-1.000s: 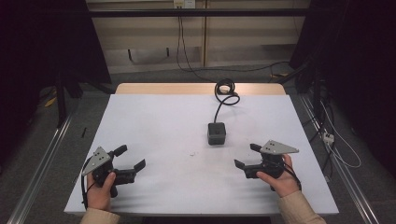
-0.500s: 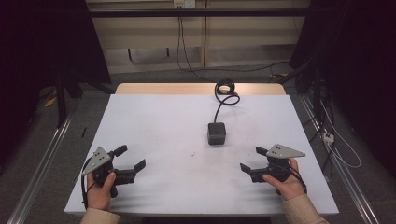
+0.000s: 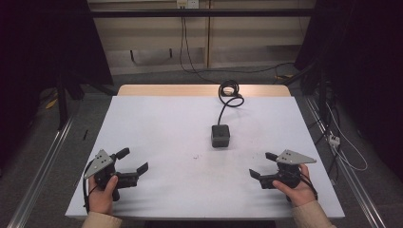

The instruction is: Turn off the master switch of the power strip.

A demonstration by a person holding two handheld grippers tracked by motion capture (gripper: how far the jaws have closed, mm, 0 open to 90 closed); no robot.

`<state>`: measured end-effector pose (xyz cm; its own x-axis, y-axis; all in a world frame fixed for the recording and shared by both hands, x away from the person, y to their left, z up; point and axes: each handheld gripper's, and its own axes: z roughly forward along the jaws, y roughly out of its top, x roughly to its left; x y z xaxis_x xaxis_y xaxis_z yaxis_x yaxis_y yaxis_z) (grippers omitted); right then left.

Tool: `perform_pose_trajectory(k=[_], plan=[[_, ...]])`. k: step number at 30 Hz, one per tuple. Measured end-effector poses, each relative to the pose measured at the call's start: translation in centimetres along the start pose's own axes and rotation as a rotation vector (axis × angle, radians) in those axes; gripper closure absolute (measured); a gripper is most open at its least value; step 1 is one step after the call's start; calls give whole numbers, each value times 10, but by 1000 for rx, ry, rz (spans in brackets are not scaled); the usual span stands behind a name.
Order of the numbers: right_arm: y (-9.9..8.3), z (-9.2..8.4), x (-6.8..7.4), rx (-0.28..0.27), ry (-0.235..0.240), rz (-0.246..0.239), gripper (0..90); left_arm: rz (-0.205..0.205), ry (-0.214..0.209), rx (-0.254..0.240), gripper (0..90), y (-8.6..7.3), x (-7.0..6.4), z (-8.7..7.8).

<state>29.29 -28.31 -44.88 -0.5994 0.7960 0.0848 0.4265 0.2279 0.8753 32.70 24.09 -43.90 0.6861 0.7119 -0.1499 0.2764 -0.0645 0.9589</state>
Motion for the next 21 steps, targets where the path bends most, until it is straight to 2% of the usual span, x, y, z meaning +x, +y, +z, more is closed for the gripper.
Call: perform_pose_trajectory(k=[21], plan=[[-8,-9,-2,19,-11,8,79,0,0,7,31,-1,-1,1]])
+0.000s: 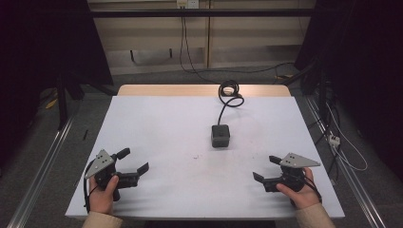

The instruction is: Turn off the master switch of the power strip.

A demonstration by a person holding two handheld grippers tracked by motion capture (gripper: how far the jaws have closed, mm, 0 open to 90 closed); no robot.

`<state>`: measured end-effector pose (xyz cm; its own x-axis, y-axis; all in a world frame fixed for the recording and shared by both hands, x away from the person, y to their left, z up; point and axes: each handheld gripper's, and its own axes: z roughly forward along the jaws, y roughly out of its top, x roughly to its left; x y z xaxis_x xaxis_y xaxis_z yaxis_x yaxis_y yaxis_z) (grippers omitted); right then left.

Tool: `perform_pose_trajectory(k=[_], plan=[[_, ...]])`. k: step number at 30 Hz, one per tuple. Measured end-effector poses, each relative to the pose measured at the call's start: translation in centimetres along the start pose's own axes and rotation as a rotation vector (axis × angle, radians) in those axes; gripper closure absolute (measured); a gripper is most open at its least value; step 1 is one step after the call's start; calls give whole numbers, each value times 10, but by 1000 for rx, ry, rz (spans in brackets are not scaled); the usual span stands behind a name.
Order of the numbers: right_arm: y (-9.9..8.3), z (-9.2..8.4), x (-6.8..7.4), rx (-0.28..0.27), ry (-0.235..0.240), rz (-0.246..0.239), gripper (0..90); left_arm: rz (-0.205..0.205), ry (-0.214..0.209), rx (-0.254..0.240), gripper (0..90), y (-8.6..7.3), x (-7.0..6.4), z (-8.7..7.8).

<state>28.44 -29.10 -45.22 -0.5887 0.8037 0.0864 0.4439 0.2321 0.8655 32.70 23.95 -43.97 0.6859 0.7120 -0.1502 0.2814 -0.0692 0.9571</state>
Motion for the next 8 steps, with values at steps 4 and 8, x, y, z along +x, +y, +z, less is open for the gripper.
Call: perform_pose_trajectory(k=[4,8], plan=[[1,1,0,4,2,-2,79,2,4,1,31,-1,1,-1],[3,4,1,19,-9,-12,79,-2,12,1,31,-1,1,-1]])
